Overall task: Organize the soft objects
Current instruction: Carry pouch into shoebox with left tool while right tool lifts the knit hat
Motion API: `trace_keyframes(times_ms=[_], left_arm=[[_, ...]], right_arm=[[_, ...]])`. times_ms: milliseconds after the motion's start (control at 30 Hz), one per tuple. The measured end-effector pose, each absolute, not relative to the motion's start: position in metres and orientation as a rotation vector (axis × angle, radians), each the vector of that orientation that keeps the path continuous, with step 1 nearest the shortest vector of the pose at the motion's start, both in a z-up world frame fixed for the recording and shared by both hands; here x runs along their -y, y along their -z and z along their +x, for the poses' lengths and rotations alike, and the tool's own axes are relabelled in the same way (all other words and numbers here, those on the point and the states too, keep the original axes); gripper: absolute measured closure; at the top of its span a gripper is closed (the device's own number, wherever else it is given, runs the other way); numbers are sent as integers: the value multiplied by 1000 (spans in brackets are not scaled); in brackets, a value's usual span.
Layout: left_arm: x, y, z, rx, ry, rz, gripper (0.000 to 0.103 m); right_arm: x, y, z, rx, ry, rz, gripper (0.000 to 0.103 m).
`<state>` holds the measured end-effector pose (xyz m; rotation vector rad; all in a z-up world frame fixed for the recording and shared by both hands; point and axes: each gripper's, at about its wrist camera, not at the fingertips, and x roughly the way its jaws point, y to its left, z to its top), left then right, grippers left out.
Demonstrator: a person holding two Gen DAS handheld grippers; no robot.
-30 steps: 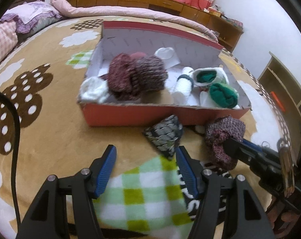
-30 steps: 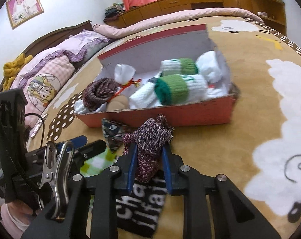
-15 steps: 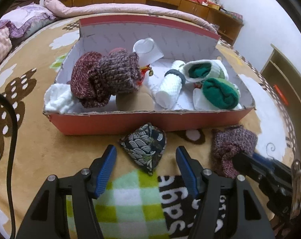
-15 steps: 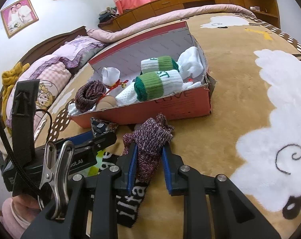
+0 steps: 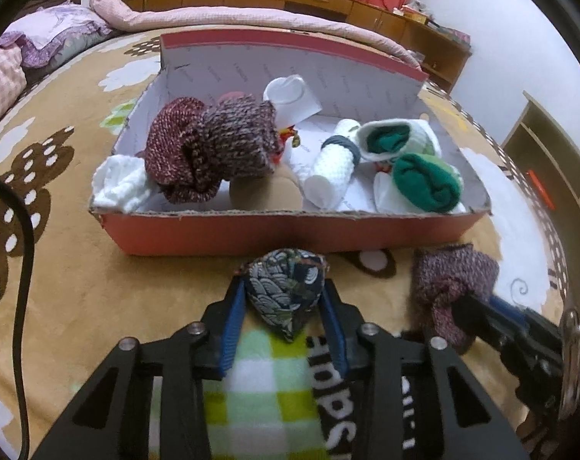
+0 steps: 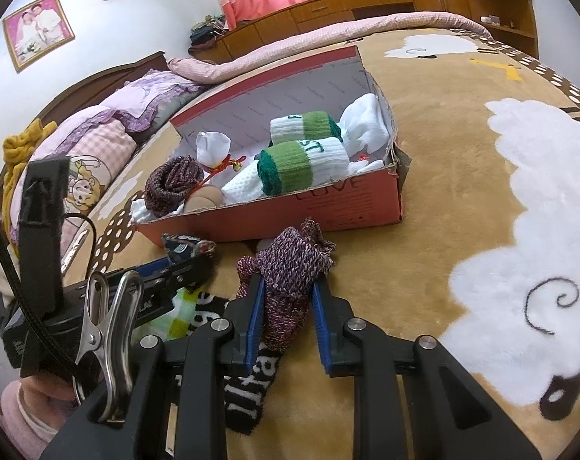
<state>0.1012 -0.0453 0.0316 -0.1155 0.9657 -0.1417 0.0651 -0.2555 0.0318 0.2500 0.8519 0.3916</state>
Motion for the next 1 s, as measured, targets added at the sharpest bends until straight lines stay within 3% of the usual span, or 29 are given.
trace_keyframes(times_ms=[467, 1000], left_arm=[[54, -76, 77, -861, 205, -103, 65], [62, -96, 109, -815, 162, -71, 65]], right_arm=[[255, -53, 61, -804, -400, 230, 78], [251, -89, 82, -714, -399, 149, 78]])
